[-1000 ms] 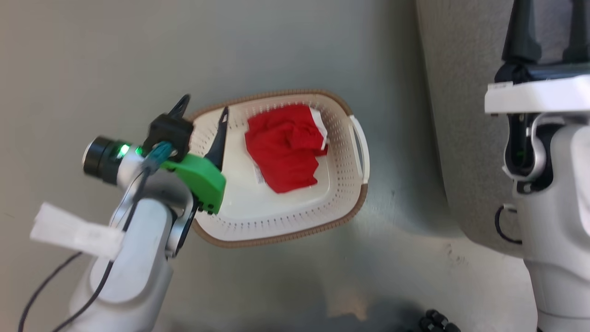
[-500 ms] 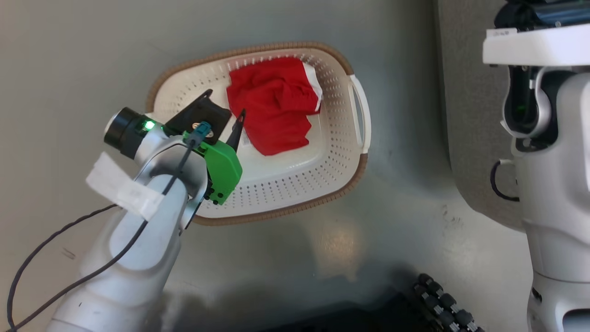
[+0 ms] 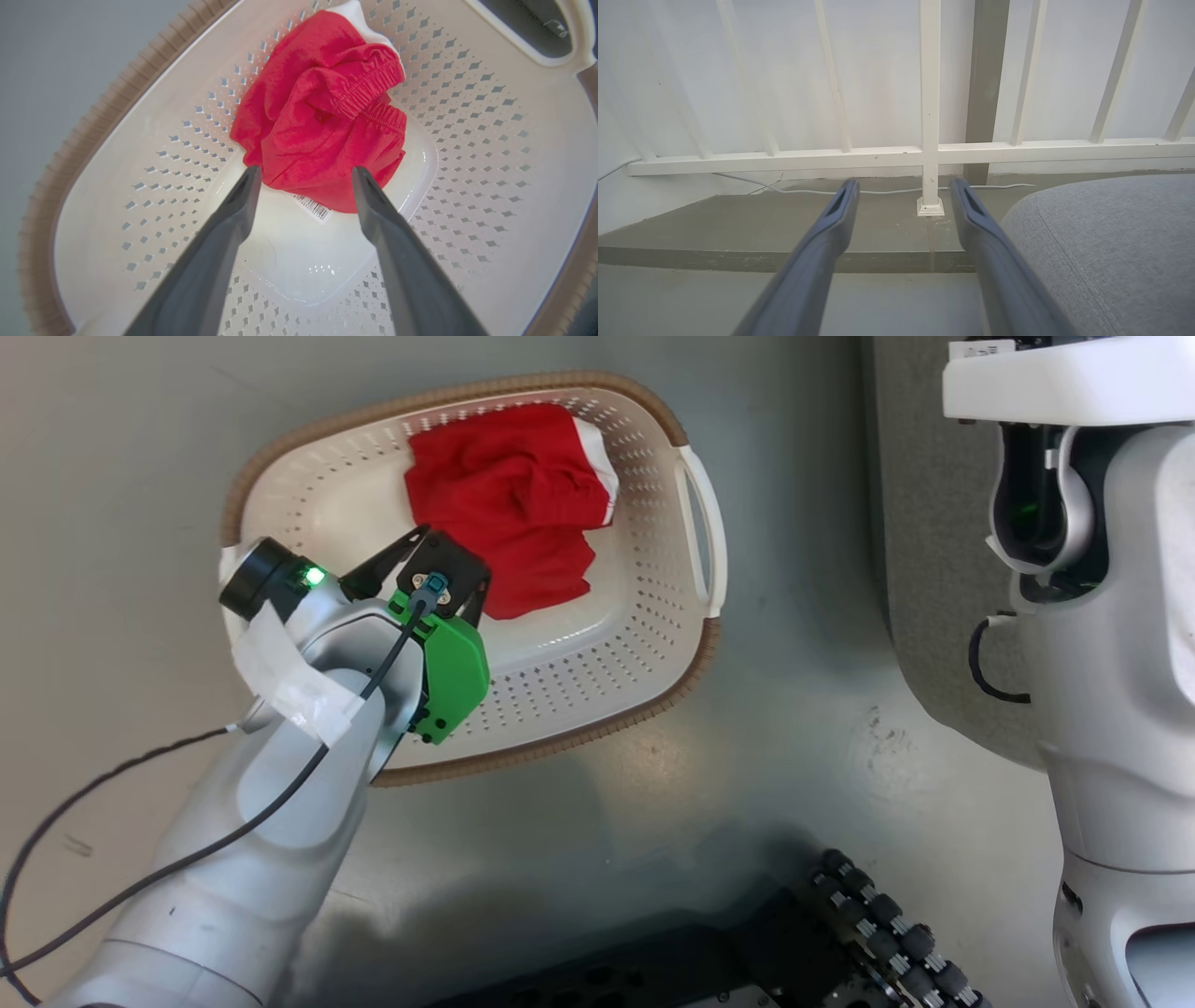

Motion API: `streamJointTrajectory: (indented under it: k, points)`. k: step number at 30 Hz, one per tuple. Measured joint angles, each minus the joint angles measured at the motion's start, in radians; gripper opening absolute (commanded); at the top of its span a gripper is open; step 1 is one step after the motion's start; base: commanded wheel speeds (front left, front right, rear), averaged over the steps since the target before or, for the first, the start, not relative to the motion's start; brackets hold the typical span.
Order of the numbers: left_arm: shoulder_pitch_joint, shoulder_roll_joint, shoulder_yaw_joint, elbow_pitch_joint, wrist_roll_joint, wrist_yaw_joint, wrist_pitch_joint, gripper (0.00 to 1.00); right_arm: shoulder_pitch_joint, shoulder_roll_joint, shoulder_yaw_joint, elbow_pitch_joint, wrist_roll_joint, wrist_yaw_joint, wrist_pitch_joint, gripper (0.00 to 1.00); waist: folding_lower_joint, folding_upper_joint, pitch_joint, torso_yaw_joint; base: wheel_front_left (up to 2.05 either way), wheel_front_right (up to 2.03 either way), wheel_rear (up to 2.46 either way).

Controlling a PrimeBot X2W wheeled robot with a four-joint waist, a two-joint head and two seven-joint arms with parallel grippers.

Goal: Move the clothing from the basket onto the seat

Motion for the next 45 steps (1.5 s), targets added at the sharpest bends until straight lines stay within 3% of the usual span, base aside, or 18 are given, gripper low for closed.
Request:
streamJointTrajectory:
  k: [20, 45]
  points:
    - [-0.116, 0.050, -0.049, 0.184, 0.031, -0.004, 0.010, 1.00, -0.063, 0.017, 0.083, 0.016, 0.046, -0.001, -0.015, 1.00, 0.0000, 0.0000, 0.074, -0.101, 0.00, 0.00, 0.00]
    - [-0.226, 0.021, -0.141, 0.356, 0.023, -0.004, -0.019, 1.00, -0.055, 0.018, 0.125, 0.004, 0.074, -0.028, -0.022, 1.00, 0.0000, 0.0000, 0.095, -0.134, 0.00, 0.00, 0.00]
